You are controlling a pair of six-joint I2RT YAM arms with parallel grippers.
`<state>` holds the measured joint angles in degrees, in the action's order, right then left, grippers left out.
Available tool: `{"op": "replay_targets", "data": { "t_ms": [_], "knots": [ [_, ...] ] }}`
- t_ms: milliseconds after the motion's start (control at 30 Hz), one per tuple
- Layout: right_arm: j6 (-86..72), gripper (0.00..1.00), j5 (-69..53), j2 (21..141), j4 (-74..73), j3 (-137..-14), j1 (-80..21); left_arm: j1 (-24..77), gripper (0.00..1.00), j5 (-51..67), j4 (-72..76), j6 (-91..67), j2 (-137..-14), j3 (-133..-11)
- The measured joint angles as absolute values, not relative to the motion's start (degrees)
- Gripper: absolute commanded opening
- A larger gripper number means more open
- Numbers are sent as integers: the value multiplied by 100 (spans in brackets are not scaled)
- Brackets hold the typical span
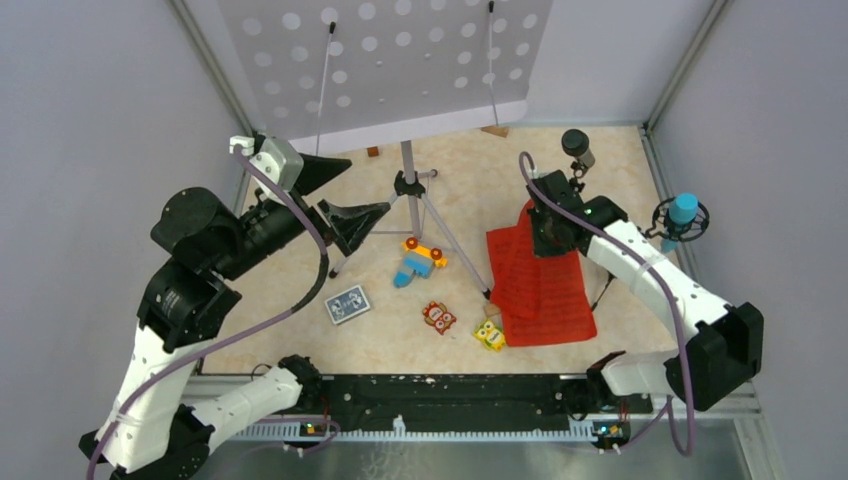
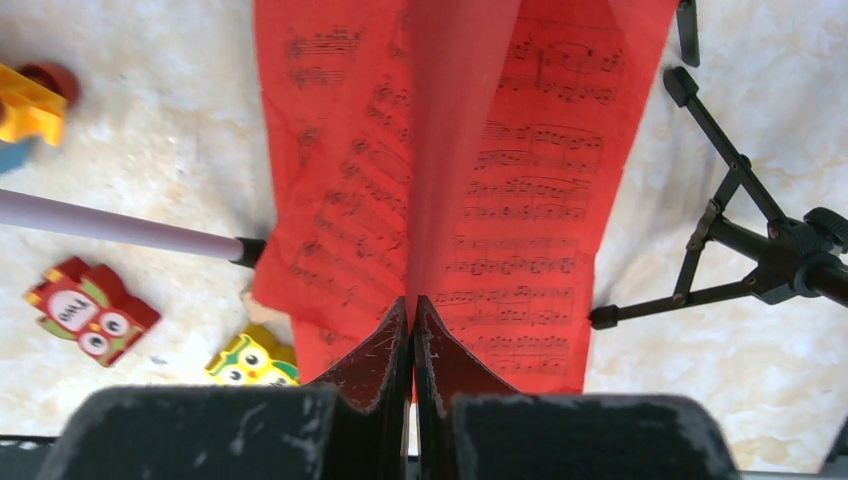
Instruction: Pack up the instrument practice props
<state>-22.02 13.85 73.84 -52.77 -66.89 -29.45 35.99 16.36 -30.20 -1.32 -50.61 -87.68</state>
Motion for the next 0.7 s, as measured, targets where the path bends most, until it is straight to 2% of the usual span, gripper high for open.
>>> {"op": "replay_targets", "data": {
  "t_ms": [300,700],
  "knots": [
    [-1555,0,934,7474,-5732,-6790,-2943,3599,98,1525,-3168,-108,-5024,-8768],
    [-1081,0,12,6801,-6475,-7931,-2943,3599,99,1367,-3175,-115,-4976,-8735]
  ]
}}
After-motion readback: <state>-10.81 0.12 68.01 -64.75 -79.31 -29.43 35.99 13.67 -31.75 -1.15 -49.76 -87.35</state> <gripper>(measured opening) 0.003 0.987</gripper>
